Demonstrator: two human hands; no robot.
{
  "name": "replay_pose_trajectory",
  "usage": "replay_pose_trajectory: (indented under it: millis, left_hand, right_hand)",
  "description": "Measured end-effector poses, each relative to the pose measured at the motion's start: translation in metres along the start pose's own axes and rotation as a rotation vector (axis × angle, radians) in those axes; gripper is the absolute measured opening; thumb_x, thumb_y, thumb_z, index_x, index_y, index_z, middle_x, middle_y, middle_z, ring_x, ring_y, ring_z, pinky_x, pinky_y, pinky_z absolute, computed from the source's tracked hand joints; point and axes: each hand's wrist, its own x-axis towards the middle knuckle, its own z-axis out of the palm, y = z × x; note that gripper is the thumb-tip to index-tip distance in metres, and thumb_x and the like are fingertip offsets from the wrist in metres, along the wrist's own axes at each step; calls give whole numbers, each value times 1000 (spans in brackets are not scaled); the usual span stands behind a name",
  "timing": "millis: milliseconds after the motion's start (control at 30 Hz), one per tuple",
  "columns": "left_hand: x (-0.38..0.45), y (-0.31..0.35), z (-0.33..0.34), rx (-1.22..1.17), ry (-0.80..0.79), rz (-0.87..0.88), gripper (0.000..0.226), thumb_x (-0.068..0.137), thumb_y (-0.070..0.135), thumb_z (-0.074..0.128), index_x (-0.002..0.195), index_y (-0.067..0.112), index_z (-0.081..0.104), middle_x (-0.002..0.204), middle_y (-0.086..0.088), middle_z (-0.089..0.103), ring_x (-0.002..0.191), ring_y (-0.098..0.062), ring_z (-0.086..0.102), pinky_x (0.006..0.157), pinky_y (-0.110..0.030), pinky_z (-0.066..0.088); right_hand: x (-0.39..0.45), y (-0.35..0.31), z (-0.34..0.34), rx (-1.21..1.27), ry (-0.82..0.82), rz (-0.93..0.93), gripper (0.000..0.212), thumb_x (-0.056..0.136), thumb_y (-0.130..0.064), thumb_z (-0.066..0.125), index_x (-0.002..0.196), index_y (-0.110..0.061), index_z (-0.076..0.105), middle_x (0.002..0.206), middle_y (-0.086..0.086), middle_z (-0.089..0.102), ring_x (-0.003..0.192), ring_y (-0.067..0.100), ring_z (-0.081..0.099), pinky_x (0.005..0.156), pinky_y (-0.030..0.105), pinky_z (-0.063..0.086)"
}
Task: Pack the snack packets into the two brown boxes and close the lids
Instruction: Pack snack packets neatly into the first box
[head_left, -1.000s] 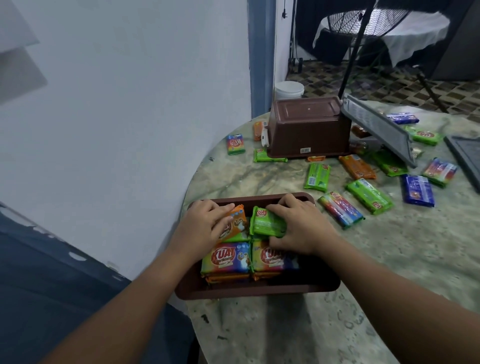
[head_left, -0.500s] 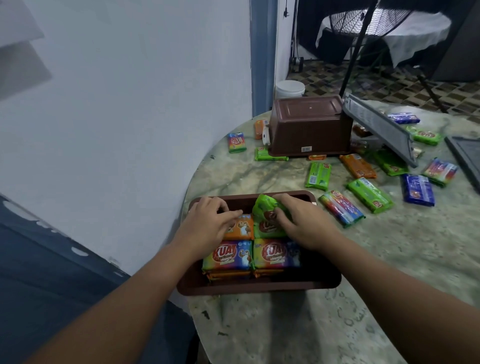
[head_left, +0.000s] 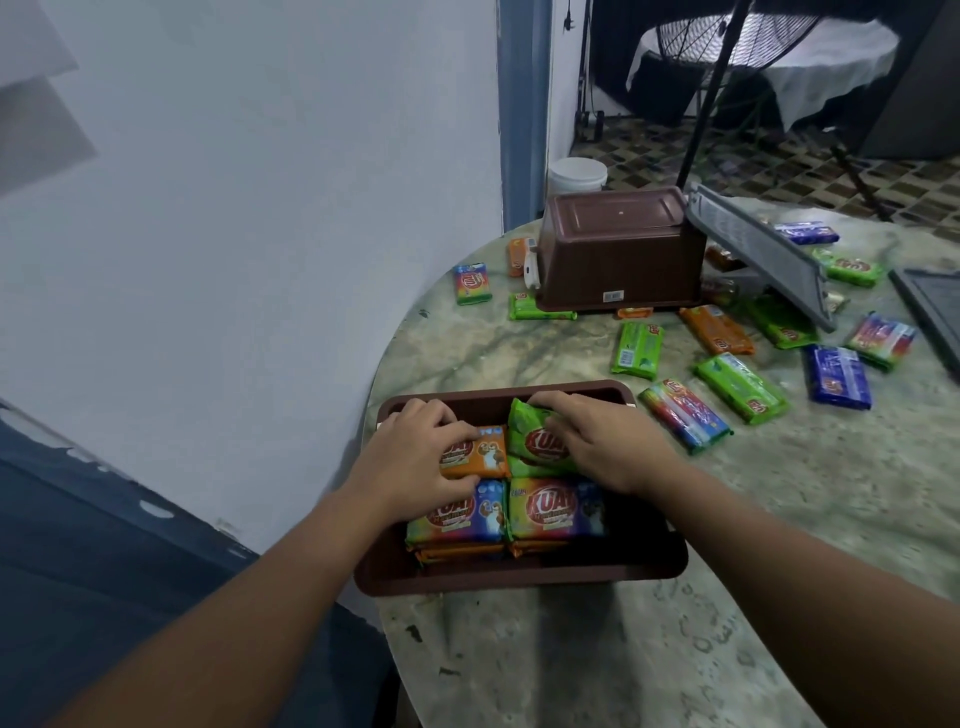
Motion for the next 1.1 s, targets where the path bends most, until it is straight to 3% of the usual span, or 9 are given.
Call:
replay_pose_trajectory:
  millis: [200,333,633,733,833,900,967,1033,1100]
  left_hand:
    - [-1,1,-1,-10,-8,-12,64,75,68,61,133,41,61,114,18,48,109,-6,41,97,-33,41]
    - [-1,2,-2,0,-12,-13,64,74,67,61,133,41,60,115,18,48,109,-6,41,97,-33,41]
    - [-2,3,-1,5,35,11,61,76,67,61,130,38,64,113,17,50,111,-8,42,99,-37,44]
    - [-3,7,0,-15,167,-11,58,81,65,60,127,31,65,113,11,50,111,-12,42,98,-37,42]
    - [-3,8,0,46,334,-201,54,86,57,61,127,22,60,116,0,48,111,-22,41,96,-39,42]
    - [-3,7,1,88,374,-400,55,88,53,63,126,14,56,119,-9,47,112,-29,41,94,-43,43]
    - [-2,6,1,68,320,-586,60,89,55,62,127,10,51,122,-15,47,113,-35,43,92,-46,43]
    - [2,3,1,-44,210,-696,61,93,59,55,128,10,45,124,-18,49,114,-37,49,89,-47,48]
    - [6,-3,4,-168,126,-721,57,97,59,49,128,11,40,121,-17,55,107,-37,58,79,-45,52]
  right_hand:
    - [2,4,2,-51,54,-48,42,105,-52,41,146,-47,46,121,-14,52,114,12,53,91,37,47]
    - [0,3,1,-129,1,-68,67,89,-75,53,149,-46,40,136,-12,52,126,14,47,100,36,42]
    - [0,-1,1,-217,-60,-142,59,93,-72,48,146,-48,48,140,-18,50,129,12,40,108,36,32]
    - [-7,-3,1,-130,193,-23,54,92,-67,54,135,-35,57,127,-7,51,121,16,43,103,35,38]
    - [-13,0,5,-20,472,277,51,93,-52,63,132,-22,52,125,6,48,118,26,44,99,39,40]
    - [-11,8,7,155,411,511,53,94,-48,62,134,-18,44,131,12,46,120,33,48,98,46,45]
    - [-7,13,5,274,235,658,39,97,-44,56,124,-19,44,123,11,55,106,34,57,86,46,51]
    - [-3,15,3,260,149,672,21,101,-36,50,113,-20,44,103,8,61,88,32,56,74,42,48]
    - [-3,16,3,252,162,652,14,102,-32,47,110,-23,42,96,6,62,85,31,57,72,42,48]
